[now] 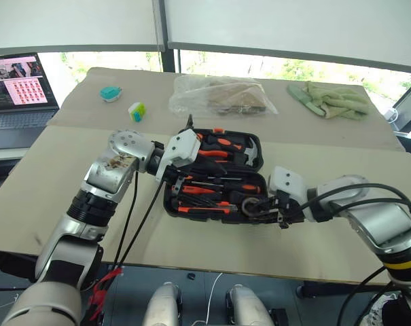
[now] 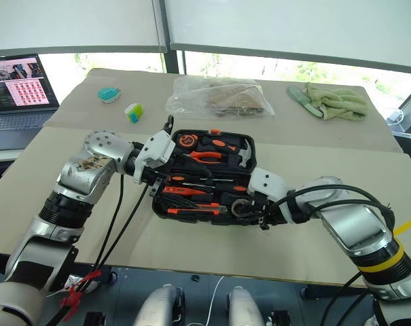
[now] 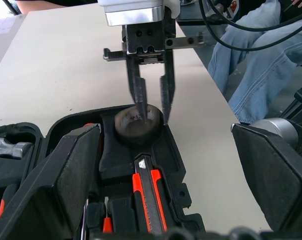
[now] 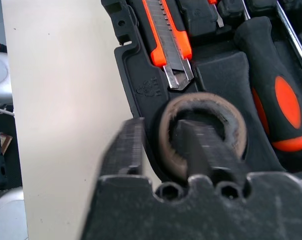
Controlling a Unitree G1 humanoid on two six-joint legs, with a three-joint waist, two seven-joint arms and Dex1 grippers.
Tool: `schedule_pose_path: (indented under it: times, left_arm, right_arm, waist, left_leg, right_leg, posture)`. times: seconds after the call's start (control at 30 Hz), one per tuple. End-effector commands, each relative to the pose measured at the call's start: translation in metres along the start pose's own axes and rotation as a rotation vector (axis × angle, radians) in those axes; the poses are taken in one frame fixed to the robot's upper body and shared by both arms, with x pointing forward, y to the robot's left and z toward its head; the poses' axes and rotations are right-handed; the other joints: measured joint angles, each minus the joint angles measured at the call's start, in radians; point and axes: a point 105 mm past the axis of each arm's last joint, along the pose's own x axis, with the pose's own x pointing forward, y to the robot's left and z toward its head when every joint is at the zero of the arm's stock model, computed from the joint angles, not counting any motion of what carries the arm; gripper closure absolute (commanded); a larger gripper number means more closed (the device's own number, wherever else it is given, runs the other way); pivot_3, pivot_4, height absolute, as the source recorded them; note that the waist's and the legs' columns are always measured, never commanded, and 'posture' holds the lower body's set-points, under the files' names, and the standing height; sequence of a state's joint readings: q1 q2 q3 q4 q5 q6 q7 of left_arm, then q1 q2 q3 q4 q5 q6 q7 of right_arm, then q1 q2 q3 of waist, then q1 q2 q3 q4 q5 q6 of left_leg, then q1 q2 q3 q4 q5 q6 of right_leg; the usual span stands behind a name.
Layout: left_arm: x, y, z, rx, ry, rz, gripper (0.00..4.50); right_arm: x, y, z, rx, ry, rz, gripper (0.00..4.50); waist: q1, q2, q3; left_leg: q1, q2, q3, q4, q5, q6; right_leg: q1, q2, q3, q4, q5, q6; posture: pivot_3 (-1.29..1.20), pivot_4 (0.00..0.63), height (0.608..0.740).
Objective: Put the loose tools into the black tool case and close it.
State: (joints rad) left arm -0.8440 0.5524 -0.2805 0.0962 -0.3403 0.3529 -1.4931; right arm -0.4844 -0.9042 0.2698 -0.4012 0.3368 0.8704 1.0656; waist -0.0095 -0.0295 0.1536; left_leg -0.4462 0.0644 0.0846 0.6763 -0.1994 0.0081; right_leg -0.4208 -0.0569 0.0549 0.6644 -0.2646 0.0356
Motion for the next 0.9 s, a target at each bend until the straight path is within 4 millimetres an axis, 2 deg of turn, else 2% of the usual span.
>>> schedule_pose_path:
  times: [0.03,0.07,0.17,0.3,0.4,0.5,0.63,0.77,0.8,0.87,0.9]
  left_arm:
    - [-0.004,0.002,0.006,0.032,-0.001,0.017,0.0]
    - [-0.004,0.002,0.006,0.03,-0.001,0.019,0.0]
    - [-0.004,0.003,0.006,0.023,-0.006,0.031,0.0]
    - [-0.014,0.012,-0.001,-0.015,0.0,0.14,0.0]
    - [-0.04,0.026,-0.021,-0.118,0.017,0.325,0.0]
    - [-0.07,0.033,-0.047,-0.222,0.05,0.514,0.72]
    - [-0.086,0.03,-0.077,-0.267,0.152,0.616,2.09]
    - [-0.093,0.029,-0.1,-0.292,0.234,0.671,3.41]
    - [-0.093,0.029,-0.103,-0.291,0.249,0.671,3.93]
    - [-0.09,0.028,-0.107,-0.292,0.267,0.661,4.44]
    - [-0.087,0.029,-0.108,-0.29,0.272,0.656,4.49]
  right_arm:
    - [-0.004,0.004,0.005,-0.018,-0.011,0.004,1.42]
    - [-0.005,0.005,0.006,-0.021,-0.01,0.005,1.19]
    - [-0.014,0.004,0.009,-0.027,-0.013,-0.009,0.12]
    - [-0.036,-0.004,0.018,0.007,-0.081,-0.083,0.03]
    - [-0.057,-0.028,0.015,0.128,-0.172,-0.246,0.03]
    - [-0.073,-0.049,-0.003,0.258,-0.218,-0.387,0.76]
    - [-0.071,-0.059,-0.022,0.276,-0.186,-0.455,2.05]
    - [-0.058,-0.069,-0.037,0.283,-0.167,-0.481,3.34]
    - [-0.055,-0.072,-0.038,0.278,-0.167,-0.482,3.83]
    - [-0.047,-0.077,-0.038,0.265,-0.166,-0.477,4.42]
    - [-0.042,-0.079,-0.038,0.25,-0.16,-0.472,4.47]
  waist:
    - [0.0,0.0,0.0]
    - [0.0,0.0,0.0]
    - [0.001,0.0,0.0]
    - [0.0,0.0,0.0]
    - [0.0,0.0,0.0]
    - [-0.004,0.0,0.0]
    - [-0.002,0.0,0.0]
    - [0.001,-0.001,0.0]
    - [0.001,-0.001,0.0]
    - [0.0,-0.001,0.0]
    - [-0.001,-0.001,0.0]
  left_leg:
    - [0.0,0.0,0.0,0.0,0.0,0.0]
    - [0.0,0.0,0.0,0.0,0.0,0.0]
    - [0.0,0.0,0.0,0.0,0.0,0.0]
    - [0.0,0.0,0.0,0.0,0.0,0.0]
    - [0.0,0.0,-0.001,0.0,0.0,0.0]
    - [0.001,0.001,-0.001,0.0,0.0,0.0]
    - [0.0,0.0,0.0,-0.001,0.0,0.0]
    - [0.0,0.0,0.001,0.0,0.0,0.0]
    - [0.0,0.0,0.001,0.0,0.0,0.0]
    - [0.0,0.0,0.001,0.0,0.0,0.0]
    - [0.0,0.0,0.001,0.0,0.0,0.0]
  right_leg:
    - [0.0,0.0,0.0,0.0,0.0,0.0]
    - [0.0,0.0,0.0,0.0,0.0,0.0]
    - [0.0,0.0,0.0,0.0,0.0,0.0]
    - [0.0,0.0,0.0,0.0,0.0,0.0]
    - [0.0,0.0,0.0,0.0,0.0,0.0]
    - [0.0,0.001,0.0,0.0,0.0,0.0]
    - [0.0,0.0,0.0,0.0,0.0,0.0]
    - [0.0,0.0,0.0,0.0,0.0,0.0]
    - [0.0,0.0,0.0,0.0,0.0,0.0]
    - [0.0,0.0,0.0,0.0,0.0,0.0]
    - [0.0,0.0,0.0,0.0,0.0,0.0]
  posture:
    - [0.0,0.15,0.74]
    - [0.0,0.15,0.74]
    - [0.0,0.15,0.74]
    - [0.0,0.15,0.74]
    - [0.0,0.15,0.74]
    - [0.0,0.15,0.74]
    - [0.0,0.15,0.74]
    - [0.0,0.15,0.74]
    - [0.0,0.15,0.74]
    - [0.0,0.15,0.74]
    - [0.0,0.15,0.74]
